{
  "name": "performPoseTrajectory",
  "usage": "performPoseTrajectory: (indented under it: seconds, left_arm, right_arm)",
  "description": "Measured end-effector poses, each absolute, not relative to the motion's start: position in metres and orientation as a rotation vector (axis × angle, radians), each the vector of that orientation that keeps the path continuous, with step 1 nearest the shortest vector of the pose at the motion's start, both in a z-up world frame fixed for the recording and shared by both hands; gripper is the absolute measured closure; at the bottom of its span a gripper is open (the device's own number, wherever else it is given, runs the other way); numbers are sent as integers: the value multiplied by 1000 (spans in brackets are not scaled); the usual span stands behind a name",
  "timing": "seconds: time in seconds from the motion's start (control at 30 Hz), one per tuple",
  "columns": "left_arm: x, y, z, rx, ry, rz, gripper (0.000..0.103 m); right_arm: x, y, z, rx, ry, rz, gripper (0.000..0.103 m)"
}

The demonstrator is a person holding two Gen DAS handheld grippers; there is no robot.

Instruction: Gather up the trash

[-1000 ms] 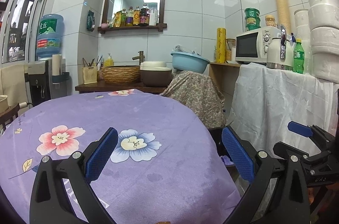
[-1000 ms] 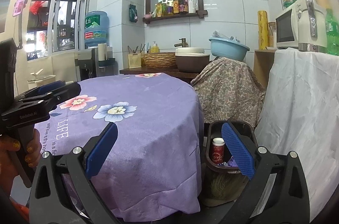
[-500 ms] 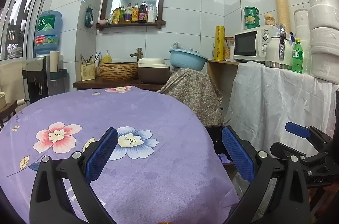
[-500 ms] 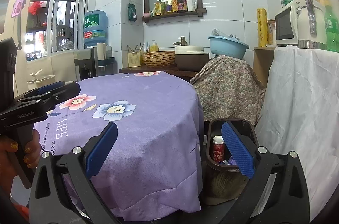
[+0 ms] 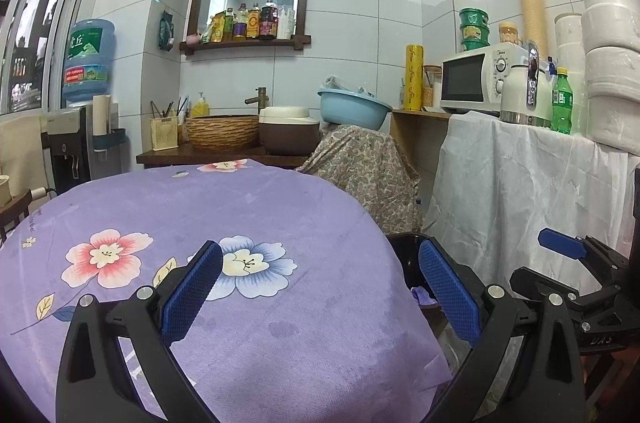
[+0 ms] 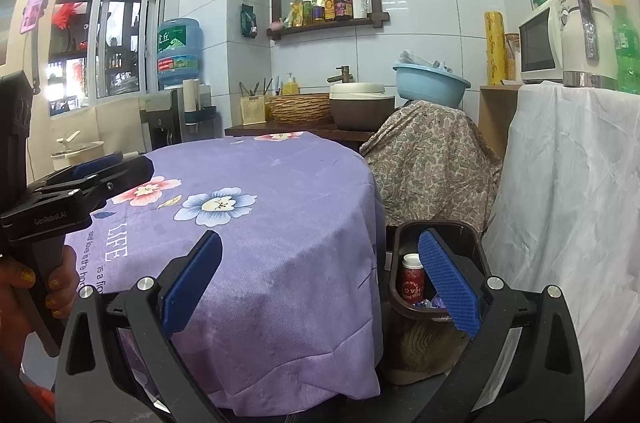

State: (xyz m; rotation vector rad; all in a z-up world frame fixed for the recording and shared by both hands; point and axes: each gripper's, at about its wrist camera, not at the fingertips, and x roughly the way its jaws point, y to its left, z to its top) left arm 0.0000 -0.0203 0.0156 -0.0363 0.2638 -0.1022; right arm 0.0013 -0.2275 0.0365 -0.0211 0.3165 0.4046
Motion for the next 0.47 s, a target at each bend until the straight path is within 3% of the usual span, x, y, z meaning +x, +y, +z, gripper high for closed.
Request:
performPoseTrajectory:
  seconds: [0.47]
  left_arm:
    - [3, -21, 15, -29, 289, -100, 6]
  right_arm:
    - [6, -233, 35, -6, 331, 413, 6]
